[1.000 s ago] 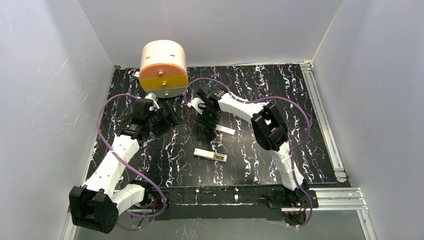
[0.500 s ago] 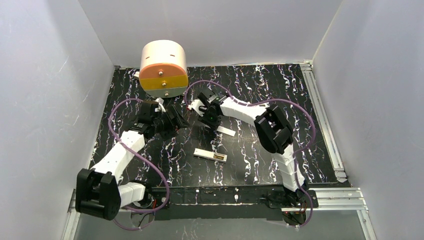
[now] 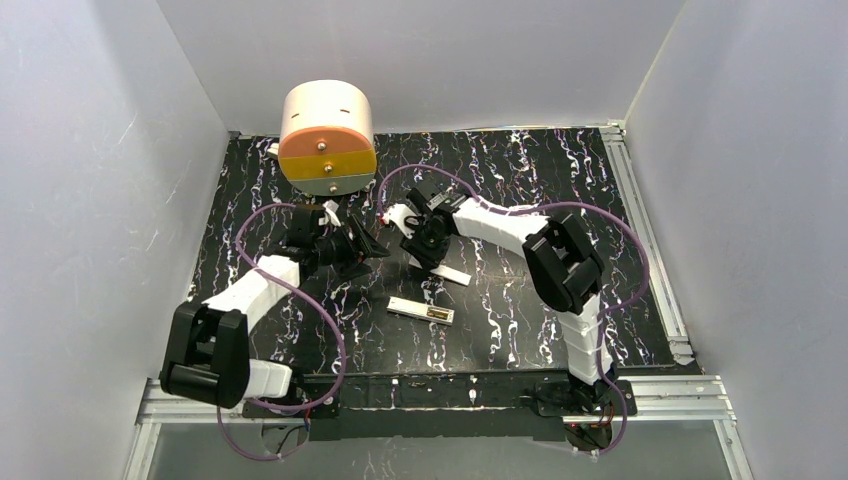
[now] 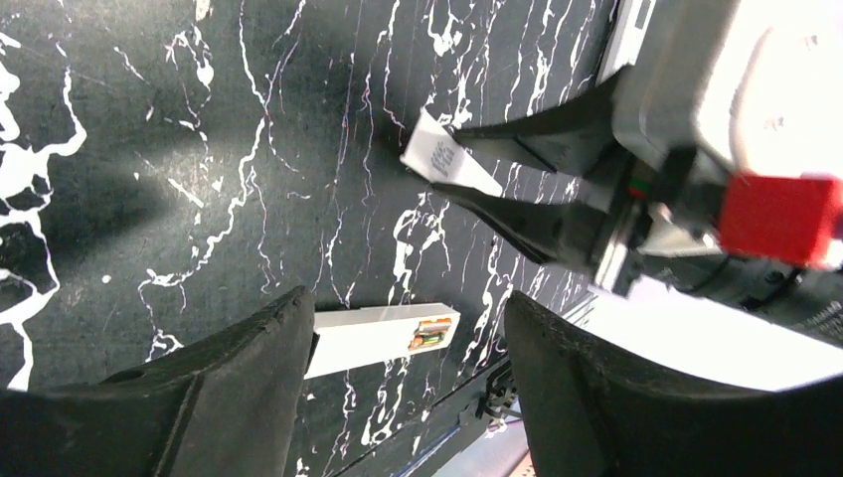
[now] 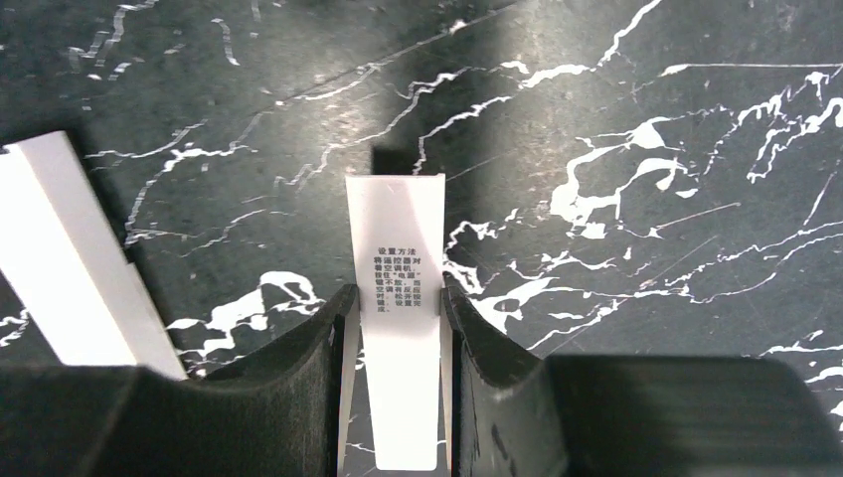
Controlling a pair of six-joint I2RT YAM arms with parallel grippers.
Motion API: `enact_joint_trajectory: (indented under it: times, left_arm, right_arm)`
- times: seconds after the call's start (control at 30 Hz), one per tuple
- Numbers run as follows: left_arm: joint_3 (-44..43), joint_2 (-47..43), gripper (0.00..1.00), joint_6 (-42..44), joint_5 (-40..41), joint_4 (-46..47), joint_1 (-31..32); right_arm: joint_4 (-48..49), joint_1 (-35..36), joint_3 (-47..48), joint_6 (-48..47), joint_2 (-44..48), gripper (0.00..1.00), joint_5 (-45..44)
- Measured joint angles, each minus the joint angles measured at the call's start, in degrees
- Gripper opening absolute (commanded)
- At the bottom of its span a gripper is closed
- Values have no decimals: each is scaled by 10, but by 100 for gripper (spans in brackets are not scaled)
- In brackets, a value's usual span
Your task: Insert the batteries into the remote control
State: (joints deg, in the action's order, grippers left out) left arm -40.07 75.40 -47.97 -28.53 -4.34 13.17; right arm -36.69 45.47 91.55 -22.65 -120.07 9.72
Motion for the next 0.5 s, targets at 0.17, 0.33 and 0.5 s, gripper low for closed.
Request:
enact_joint_trajectory:
  times: [0.17, 0.33, 0.5]
  left_arm:
    - [7, 28, 63, -13, -5, 43, 0]
    - [9, 67, 67, -16, -20, 70, 3]
    - [-3, 110, 71, -16, -42, 78, 15]
  right_arm:
    - [14, -4, -19, 2, 26, 36, 33]
    - [25, -8, -24, 4, 38, 37, 65]
    - [29, -9, -25, 9, 42, 37, 96]
